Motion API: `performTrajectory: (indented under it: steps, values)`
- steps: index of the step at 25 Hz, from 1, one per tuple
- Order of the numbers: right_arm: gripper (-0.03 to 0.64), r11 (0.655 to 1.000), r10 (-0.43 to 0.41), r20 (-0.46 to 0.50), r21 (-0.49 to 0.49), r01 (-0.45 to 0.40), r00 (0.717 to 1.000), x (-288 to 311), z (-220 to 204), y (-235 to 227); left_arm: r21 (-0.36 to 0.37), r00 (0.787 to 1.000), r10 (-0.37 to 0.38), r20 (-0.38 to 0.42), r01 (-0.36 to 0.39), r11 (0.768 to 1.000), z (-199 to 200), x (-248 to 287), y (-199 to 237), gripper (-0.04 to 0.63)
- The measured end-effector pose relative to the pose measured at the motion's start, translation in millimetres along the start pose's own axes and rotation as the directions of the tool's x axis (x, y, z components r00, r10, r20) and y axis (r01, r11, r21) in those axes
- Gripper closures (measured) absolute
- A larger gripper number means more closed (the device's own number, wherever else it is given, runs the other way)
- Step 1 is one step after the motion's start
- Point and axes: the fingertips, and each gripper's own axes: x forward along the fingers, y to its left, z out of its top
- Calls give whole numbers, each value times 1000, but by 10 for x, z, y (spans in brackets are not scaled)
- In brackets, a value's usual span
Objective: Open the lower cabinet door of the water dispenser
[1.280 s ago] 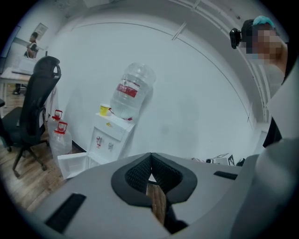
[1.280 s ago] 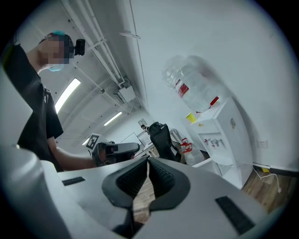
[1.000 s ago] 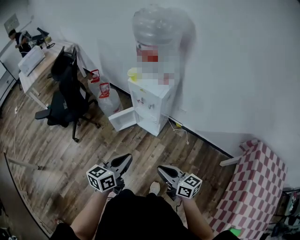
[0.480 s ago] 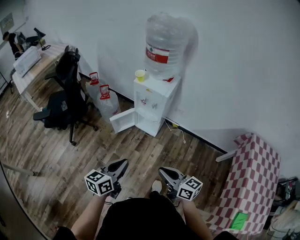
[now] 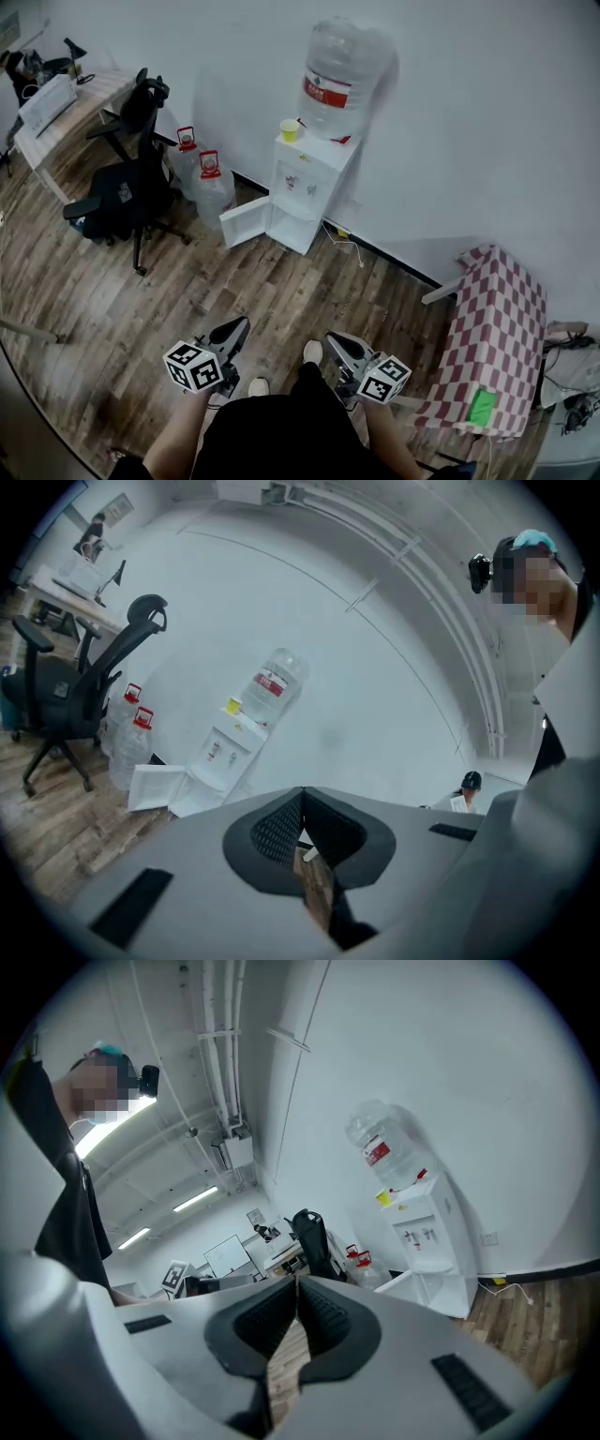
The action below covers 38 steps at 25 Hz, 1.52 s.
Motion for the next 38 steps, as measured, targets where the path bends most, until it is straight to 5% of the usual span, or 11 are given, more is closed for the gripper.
performTrajectory:
  steps: [4, 11, 22, 38]
  values:
    - [591, 998, -66, 67, 4, 66, 996, -189, 48, 77, 16, 999, -3, -36, 4, 1000, -197, -239, -31, 581]
    - [594, 996, -84, 137, -15, 87, 987, -458, 255, 112, 51, 999, 29, 15, -30, 998, -104, -355, -120, 581]
    - [595, 997, -47, 87, -58, 52, 995, -576, 379, 37, 78, 995, 56, 78, -62, 995, 93, -29, -585, 581]
    - [595, 997, -71, 91, -28, 74, 993, -690, 333, -79, 90, 992, 104, 77, -111, 990, 92, 25, -637, 581]
